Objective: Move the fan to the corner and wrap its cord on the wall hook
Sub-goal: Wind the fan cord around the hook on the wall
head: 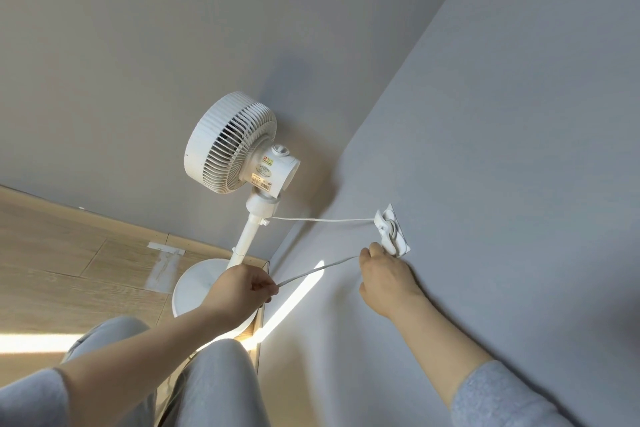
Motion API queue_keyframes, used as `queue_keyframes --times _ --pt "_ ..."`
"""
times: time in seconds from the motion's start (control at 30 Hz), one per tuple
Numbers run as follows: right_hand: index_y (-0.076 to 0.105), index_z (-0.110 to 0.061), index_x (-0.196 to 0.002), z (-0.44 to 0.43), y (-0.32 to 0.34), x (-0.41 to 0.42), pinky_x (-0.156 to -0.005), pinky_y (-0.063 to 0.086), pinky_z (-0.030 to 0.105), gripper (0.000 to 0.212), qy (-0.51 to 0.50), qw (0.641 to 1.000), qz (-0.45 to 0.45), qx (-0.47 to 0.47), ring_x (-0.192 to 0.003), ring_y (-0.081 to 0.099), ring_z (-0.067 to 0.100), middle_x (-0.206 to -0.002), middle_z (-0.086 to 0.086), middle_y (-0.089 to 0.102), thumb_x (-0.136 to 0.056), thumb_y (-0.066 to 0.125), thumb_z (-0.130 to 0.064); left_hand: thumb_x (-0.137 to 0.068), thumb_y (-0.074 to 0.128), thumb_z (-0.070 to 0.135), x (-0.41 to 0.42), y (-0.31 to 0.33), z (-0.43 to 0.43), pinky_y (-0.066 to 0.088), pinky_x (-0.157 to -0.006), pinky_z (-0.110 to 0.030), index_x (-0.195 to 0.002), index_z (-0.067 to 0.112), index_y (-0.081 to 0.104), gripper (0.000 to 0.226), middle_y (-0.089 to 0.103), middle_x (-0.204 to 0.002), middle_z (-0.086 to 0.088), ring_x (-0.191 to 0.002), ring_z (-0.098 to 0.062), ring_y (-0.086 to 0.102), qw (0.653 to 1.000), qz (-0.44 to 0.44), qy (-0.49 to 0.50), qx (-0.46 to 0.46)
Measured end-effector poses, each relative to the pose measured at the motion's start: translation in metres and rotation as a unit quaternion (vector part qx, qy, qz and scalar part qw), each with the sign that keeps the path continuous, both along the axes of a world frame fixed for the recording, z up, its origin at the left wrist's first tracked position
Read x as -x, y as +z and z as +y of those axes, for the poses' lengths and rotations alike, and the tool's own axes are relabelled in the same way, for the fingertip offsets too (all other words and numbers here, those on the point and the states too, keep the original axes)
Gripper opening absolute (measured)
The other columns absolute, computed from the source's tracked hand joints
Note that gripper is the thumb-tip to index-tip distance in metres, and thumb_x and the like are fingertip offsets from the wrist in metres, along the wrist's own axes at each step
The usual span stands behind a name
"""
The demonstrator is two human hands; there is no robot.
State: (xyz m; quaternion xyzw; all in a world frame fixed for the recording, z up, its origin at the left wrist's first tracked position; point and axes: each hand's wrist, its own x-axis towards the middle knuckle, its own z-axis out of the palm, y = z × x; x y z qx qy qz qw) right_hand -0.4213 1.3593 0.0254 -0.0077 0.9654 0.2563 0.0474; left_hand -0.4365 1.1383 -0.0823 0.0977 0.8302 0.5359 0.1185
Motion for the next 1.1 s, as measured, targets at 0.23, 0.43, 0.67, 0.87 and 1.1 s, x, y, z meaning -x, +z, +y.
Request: queue_keyframes --times 0.23,0.43,0.67,0.87,1.1 --pt "0.053 -0.008 -0.108 -0.001 -0.004 0.024 -0.066 0.035 0.031 0.020 0.008 0.998 -0.015 0.055 -0.084 0.058 0.028 -0.105 0.010 0.055 -0.090 0.044 -0.013 -0.084 0.065 0.023 0.022 -0.006 0.010 0.045 -0.058 -0.026 -0.058 0.028 0.065 0.027 0.067 -0.060 0.005 -0.059 -0.009 0.059 0.999 0.007 0.039 0.016" --pt "0.061 -0.009 -0.106 -0.007 -0.001 0.050 -0.077 0.048 0.036 0.022 0.028 0.988 -0.050 0.146 -0.092 0.059 0.026 -0.096 0.006 0.060 -0.091 0.049 -0.021 -0.083 0.067 0.024 0.045 -0.011 0.006 0.052 -0.058 -0.031 -0.070 0.019 0.074 0.016 0.070 -0.063 0.001 -0.063 -0.016 0.063 0.996 0.036 0.067 0.035" --pt "0.068 -0.015 -0.100 -0.022 -0.008 0.082 -0.074 0.045 0.030 0.020 0.040 0.986 -0.098 0.128 -0.101 0.061 0.025 -0.104 0.004 0.068 -0.088 0.052 -0.017 -0.084 0.067 0.025 0.059 -0.020 0.010 0.056 -0.063 -0.036 -0.074 0.019 0.076 0.014 0.071 -0.065 0.002 -0.064 -0.015 0.063 0.997 0.030 0.069 0.024" --pt "0.071 -0.011 -0.088 -0.017 -0.006 0.104 -0.059 0.037 0.024 0.021 0.029 0.988 -0.096 0.113 -0.084 0.063 0.027 -0.095 0.006 0.070 -0.085 0.050 -0.009 -0.086 0.065 0.026 0.064 -0.027 0.018 0.055 -0.063 -0.025 -0.068 0.030 0.067 0.018 0.067 -0.063 0.009 -0.062 -0.005 0.063 1.000 0.018 0.019 -0.003" --pt "0.067 -0.010 -0.085 -0.001 0.006 0.133 -0.069 0.050 0.034 0.020 0.018 0.991 -0.063 0.116 -0.088 0.064 0.032 -0.093 0.011 0.069 -0.087 0.047 -0.011 -0.087 0.063 0.030 0.068 -0.035 0.023 0.047 -0.057 -0.012 -0.068 0.029 0.067 0.020 0.067 -0.061 0.007 -0.059 0.002 0.060 0.999 -0.007 -0.012 -0.032"
